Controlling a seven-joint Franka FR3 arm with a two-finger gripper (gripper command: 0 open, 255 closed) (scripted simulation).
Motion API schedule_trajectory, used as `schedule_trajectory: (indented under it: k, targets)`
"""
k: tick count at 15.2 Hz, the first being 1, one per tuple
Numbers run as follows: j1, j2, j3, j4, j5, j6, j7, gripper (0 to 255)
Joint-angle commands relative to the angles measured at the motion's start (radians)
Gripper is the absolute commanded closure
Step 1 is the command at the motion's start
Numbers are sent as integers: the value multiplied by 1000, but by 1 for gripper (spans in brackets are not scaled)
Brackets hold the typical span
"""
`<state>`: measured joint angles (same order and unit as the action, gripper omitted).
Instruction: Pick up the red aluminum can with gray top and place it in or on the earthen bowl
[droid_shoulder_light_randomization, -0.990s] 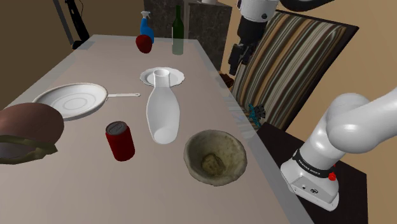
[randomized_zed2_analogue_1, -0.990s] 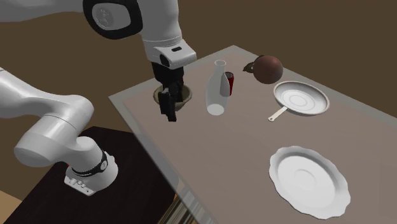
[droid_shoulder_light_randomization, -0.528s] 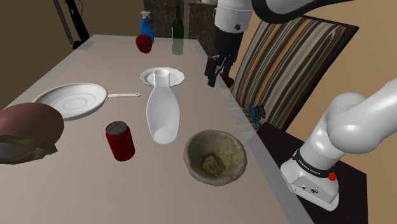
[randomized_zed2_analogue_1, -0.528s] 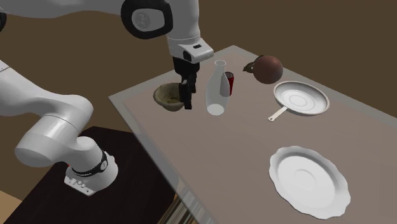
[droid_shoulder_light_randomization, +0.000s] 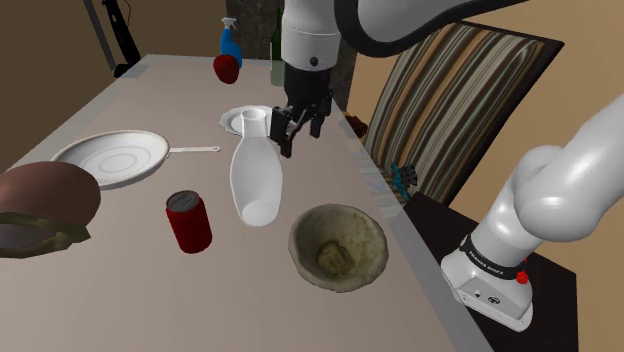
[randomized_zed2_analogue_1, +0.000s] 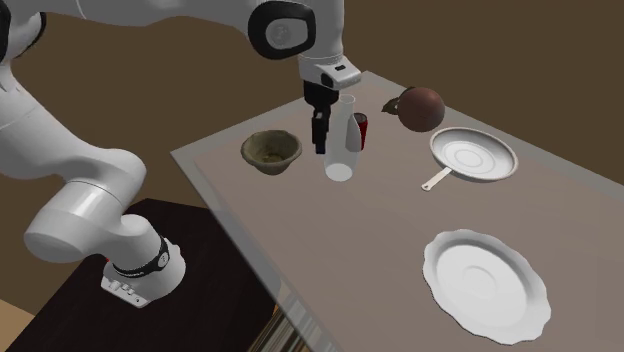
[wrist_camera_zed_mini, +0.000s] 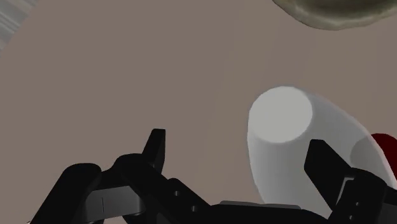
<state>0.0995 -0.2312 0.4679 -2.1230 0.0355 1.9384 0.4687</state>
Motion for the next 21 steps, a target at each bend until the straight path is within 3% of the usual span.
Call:
schedule_trajectory:
  k: [1,8,17,21]
  targets:
    - [6,74,33,55,-21,11,52,0]
    - [63,350,110,288,-142,8,230,0]
    - [246,723,107,700,-305,-85,392,0]
    - [244,733,102,660,-312,-37,397,0]
